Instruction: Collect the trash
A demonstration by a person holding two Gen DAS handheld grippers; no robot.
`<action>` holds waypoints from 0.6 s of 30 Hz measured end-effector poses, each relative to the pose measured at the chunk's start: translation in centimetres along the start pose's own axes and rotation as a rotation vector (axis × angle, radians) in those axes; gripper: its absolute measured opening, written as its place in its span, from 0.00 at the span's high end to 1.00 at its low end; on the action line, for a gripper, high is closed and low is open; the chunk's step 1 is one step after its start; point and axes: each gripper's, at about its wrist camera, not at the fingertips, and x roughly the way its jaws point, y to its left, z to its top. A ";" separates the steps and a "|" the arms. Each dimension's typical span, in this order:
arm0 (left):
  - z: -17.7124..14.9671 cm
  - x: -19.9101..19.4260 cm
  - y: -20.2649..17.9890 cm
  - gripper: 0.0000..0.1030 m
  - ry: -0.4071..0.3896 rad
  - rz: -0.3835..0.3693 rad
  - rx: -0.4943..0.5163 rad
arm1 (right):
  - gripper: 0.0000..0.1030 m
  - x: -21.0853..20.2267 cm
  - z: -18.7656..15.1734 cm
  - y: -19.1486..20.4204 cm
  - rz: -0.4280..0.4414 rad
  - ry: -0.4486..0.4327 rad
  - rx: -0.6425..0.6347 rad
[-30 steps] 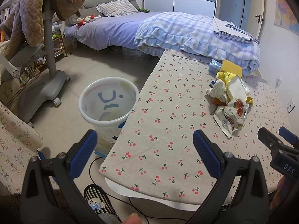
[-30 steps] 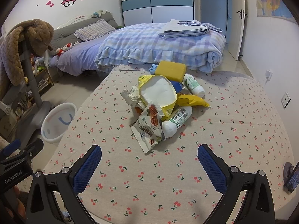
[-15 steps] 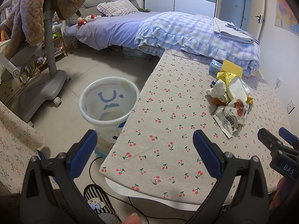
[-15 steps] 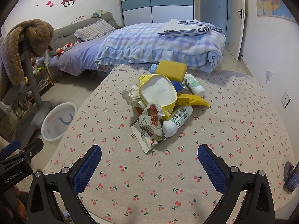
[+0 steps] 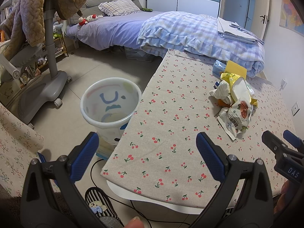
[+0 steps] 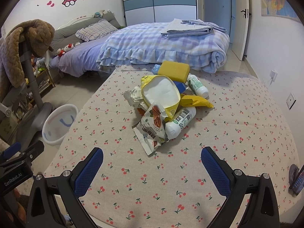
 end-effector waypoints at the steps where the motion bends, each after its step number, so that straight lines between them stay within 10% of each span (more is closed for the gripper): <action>1: 0.0 0.0 0.0 0.01 0.000 0.000 0.000 | 0.00 0.0 -0.1 0.0 0.000 0.000 0.001; 18: 2.3 0.9 -0.5 0.01 0.086 -0.085 0.066 | 0.00 0.9 2.6 -3.0 -0.037 0.061 0.065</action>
